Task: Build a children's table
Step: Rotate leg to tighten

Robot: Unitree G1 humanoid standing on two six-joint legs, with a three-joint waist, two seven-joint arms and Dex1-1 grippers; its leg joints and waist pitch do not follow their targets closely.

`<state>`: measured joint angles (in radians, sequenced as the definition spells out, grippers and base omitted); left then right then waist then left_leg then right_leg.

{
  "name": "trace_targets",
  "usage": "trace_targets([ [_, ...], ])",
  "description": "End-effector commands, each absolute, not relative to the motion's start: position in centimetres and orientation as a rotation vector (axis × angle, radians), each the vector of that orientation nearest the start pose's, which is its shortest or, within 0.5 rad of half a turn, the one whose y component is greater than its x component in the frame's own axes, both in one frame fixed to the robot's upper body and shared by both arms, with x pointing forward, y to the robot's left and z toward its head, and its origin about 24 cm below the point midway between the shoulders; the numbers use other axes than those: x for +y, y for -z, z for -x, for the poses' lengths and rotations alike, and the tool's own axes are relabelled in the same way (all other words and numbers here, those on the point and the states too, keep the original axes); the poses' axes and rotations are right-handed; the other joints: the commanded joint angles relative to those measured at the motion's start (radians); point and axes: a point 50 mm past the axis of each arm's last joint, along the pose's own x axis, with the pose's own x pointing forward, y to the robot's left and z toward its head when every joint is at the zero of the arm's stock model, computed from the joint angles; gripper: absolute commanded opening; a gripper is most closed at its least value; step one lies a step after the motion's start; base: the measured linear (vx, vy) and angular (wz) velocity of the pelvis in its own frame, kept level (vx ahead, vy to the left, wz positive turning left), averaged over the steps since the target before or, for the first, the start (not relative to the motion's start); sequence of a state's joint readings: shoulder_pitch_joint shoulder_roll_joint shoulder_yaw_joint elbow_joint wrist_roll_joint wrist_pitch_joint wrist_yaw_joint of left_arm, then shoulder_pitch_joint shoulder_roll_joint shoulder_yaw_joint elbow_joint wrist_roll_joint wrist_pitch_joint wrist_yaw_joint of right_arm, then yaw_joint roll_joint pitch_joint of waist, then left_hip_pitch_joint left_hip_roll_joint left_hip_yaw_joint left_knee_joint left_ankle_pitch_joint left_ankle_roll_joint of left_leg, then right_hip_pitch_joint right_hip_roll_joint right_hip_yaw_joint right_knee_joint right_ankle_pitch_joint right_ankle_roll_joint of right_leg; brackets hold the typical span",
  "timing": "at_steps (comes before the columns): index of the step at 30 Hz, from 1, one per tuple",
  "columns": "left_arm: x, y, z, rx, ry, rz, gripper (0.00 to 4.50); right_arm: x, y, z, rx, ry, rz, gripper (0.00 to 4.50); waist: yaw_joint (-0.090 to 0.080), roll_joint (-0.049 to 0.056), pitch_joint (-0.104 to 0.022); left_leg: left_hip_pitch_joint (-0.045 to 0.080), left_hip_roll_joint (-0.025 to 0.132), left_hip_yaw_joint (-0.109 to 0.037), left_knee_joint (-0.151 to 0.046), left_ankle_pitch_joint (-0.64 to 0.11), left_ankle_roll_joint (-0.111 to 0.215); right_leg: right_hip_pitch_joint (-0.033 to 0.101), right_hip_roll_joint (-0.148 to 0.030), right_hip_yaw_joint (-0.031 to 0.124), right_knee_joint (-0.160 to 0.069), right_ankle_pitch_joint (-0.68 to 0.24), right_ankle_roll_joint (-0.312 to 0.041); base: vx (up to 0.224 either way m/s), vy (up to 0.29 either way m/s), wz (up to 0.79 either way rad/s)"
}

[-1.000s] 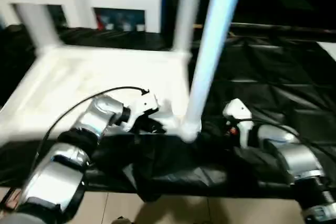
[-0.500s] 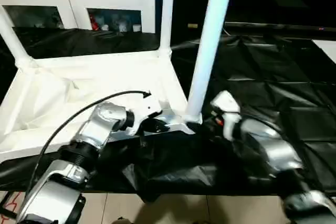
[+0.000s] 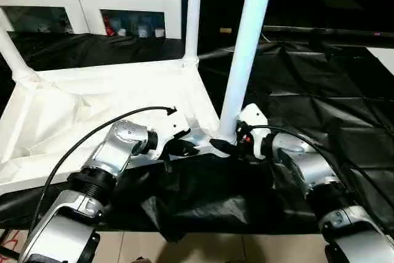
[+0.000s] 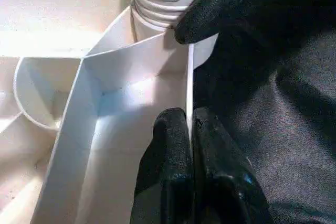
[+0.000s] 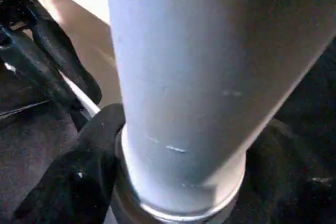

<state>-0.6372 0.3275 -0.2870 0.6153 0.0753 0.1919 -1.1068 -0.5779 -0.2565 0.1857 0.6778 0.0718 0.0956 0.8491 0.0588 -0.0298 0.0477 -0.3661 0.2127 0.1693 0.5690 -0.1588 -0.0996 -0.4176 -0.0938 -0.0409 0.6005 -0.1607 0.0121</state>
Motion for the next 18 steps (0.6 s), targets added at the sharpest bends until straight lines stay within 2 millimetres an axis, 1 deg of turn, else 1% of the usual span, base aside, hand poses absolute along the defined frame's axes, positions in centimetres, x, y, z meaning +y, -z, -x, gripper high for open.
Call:
trace_targets([
  [1,12.7,-3.8,-32.0,0.55,1.23,-0.36,0.0,-12.8,-4.4,-33.5,0.326,-0.958,0.205,3.23,0.005,-0.017,-0.058,0.002,0.003,0.008,-0.065,-0.32,0.033,0.042,-0.032,0.018,-0.085,-0.434,-0.146,0.0,0.0,0.0],
  [3,12.9,-3.9,-32.1,0.547,1.215,-0.358,0.0,-12.6,-4.1,-33.7,0.323,-0.943,0.199,3.08,0.004,-0.017,-0.058,0.002,0.003,0.009,-0.065,-0.323,0.033,0.041,-0.032,0.019,-0.085,-0.43,-0.148,0.0,0.0,0.0],
  [4,12.9,-3.9,-32.1,0.547,1.215,-0.358,0.0,-12.6,-4.1,-33.7,0.323,-0.943,0.199,3.08,0.003,-0.018,-0.058,0.001,0.003,0.008,-0.065,-0.323,0.032,0.042,-0.033,0.018,-0.084,-0.43,-0.15,0.0,0.0,0.0],
  [5,12.9,-3.9,-32.1,0.545,1.213,-0.358,0.0,-12.5,-4.1,-33.7,0.321,-0.934,0.194,2.95,0.003,-0.018,-0.058,0.001,0.003,0.008,-0.066,-0.322,0.03,0.042,-0.032,0.018,-0.084,-0.433,-0.149,0.0,0.0,0.0],
  [6,12.8,-3.8,-32.1,0.543,1.211,-0.358,0.0,-12.4,-4.0,-33.7,0.32,-0.925,0.187,2.95,0.001,-0.017,-0.057,0.002,0.003,0.008,-0.066,-0.33,0.029,0.04,-0.032,0.018,-0.086,-0.441,-0.148,0.0,0.0,0.0],
  [7,12.7,-3.9,-32.2,0.533,1.192,-0.353,0.0,-12.3,-3.9,-33.9,0.317,-0.902,0.17,2.81,0.0,-0.019,-0.056,0.001,0.002,0.008,-0.066,-0.333,0.028,0.041,-0.032,0.018,-0.087,-0.448,-0.147,0.0,0.0,0.0],
  [8,12.4,-3.9,-32.4,0.524,1.17,-0.348,0.0,-12.1,-3.6,-34.0,0.318,-0.862,0.15,2.79,-0.003,-0.018,-0.057,0.001,0.002,0.007,-0.066,-0.338,0.024,0.039,-0.034,0.018,-0.087,-0.459,-0.146,0.0,0.0,0.0],
  [9,11.8,-3.9,-33.0,0.502,1.101,-0.35,0.0,-11.6,-3.1,-34.4,0.327,-0.771,0.115,2.78,-0.006,-0.018,-0.056,0.002,0.001,0.006,-0.067,-0.349,0.018,0.038,-0.032,0.016,-0.089,-0.483,-0.139,0.0,0.0,0.0],
  [10,11.8,-3.9,-33.0,0.502,1.101,-0.35,0.0,-11.6,-3.1,-34.4,0.327,-0.771,0.115,2.76,-0.01,-0.017,-0.054,0.004,0.0,0.006,-0.067,-0.359,0.013,0.034,-0.032,0.015,-0.091,-0.501,-0.137,0.0,0.0,0.0],
  [11,11.4,-4.0,-33.3,0.491,1.062,-0.346,0.0,-11.3,-2.8,-34.5,0.337,-0.716,0.098,2.76,-0.01,-0.018,-0.055,0.008,0.0,0.005,-0.066,-0.371,0.008,0.033,-0.033,0.014,-0.094,-0.526,-0.128,0.0,0.0,0.0],
  [12,10.7,-4.0,-33.7,0.476,1.012,-0.329,0.0,-10.7,-2.4,-34.8,0.354,-0.642,0.068,2.75,-0.01,-0.016,-0.055,0.01,0.0,0.005,-0.066,-0.372,0.008,0.032,-0.033,0.015,-0.096,-0.526,-0.129,0.0,0.0,0.0],
  [13,10.5,-4.1,-33.9,0.471,0.995,-0.324,0.0,-10.5,-2.3,-34.8,0.36,-0.621,0.058,2.75,-0.012,-0.016,-0.057,0.01,0.001,0.005,-0.067,-0.366,0.004,0.031,-0.033,0.017,-0.093,-0.499,-0.138,0.0,0.0,0.0],
  [14,9.9,-4.2,-34.1,0.461,0.966,-0.316,0.0,-10.0,-2.0,-34.9,0.371,-0.583,0.045,2.74,-0.013,-0.016,-0.058,0.008,0.001,0.005,-0.068,-0.359,0.004,0.034,-0.03,0.016,-0.091,-0.466,-0.147,0.0,0.0,0.0],
  [15,9.2,-4.3,-34.3,0.451,0.949,-0.312,0.0,-9.1,-1.9,-34.9,0.371,-0.565,0.04,2.74,-0.011,-0.016,-0.058,0.01,0.002,0.006,-0.069,-0.368,0.005,0.032,-0.029,0.016,-0.091,-0.446,-0.15,0.0,0.0,0.0],
  [16,8.6,-4.3,-34.4,0.444,0.943,-0.312,0.0,-8.1,-1.9,-34.8,0.368,-0.572,0.042,2.74,-0.011,-0.016,-0.058,0.01,0.001,0.007,-0.068,-0.37,0.006,0.032,-0.028,0.016,-0.091,-0.437,-0.152,0.0,0.0,0.0],
  [17,7.7,-4.3,-34.3,0.438,0.952,-0.314,0.0,-6.7,-2.0,-34.6,0.358,-0.597,0.062,2.74,-0.012,-0.016,-0.059,0.008,0.0,0.006,-0.069,-0.373,0.007,0.032,-0.029,0.017,-0.09,-0.426,-0.155,0.0,0.0,0.0],
  [18,7.2,-4.3,-34.2,0.435,0.965,-0.319,0.0,-5.8,-2.1,-34.5,0.343,-0.625,0.092,2.74,-0.01,-0.018,-0.06,0.007,0.0,0.006,-0.069,-0.374,0.009,0.034,-0.029,0.016,-0.089,-0.424,-0.152,0.0,0.0,0.0],
])
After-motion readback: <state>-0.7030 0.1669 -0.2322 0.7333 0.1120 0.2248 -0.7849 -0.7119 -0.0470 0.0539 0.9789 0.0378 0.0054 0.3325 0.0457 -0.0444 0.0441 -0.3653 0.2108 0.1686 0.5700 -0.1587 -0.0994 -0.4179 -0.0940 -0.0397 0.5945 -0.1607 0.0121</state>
